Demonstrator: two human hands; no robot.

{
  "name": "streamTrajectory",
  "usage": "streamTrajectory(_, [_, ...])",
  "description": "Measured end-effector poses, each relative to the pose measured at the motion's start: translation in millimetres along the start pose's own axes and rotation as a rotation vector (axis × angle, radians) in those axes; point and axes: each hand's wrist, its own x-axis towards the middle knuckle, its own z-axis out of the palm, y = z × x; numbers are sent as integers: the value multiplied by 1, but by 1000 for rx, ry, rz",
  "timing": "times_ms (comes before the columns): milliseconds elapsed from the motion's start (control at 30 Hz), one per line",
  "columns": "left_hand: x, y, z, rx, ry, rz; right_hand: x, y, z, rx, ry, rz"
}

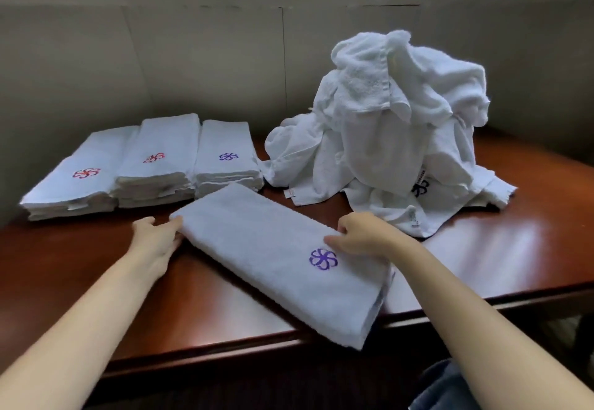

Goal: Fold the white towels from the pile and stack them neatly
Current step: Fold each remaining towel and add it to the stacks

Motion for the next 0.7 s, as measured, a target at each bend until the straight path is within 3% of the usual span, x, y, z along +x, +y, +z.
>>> streamTrajectory(100, [-13, -11, 8, 73, -96, -44, -5, -11, 2, 127, -93, -31])
streamTrajectory(200, [-30, -18, 16, 217, -217, 15, -2, -29, 8, 488, -85, -77])
streamTrajectory(300, [-37, -22, 20, 214, -295, 108, 7, -44, 7, 778, -130, -99])
streamTrajectory(433, [-32, -21, 15, 195, -369, 114, 18, -43, 5, 1073, -368, -126])
streamTrajectory(533, [-27, -17, 9, 234, -444, 123, 26, -39, 7, 1102, -458, -132])
streamTrajectory(700, [-22, -12, 3, 258, -535, 147, 41, -44, 14, 1043, -360, -162])
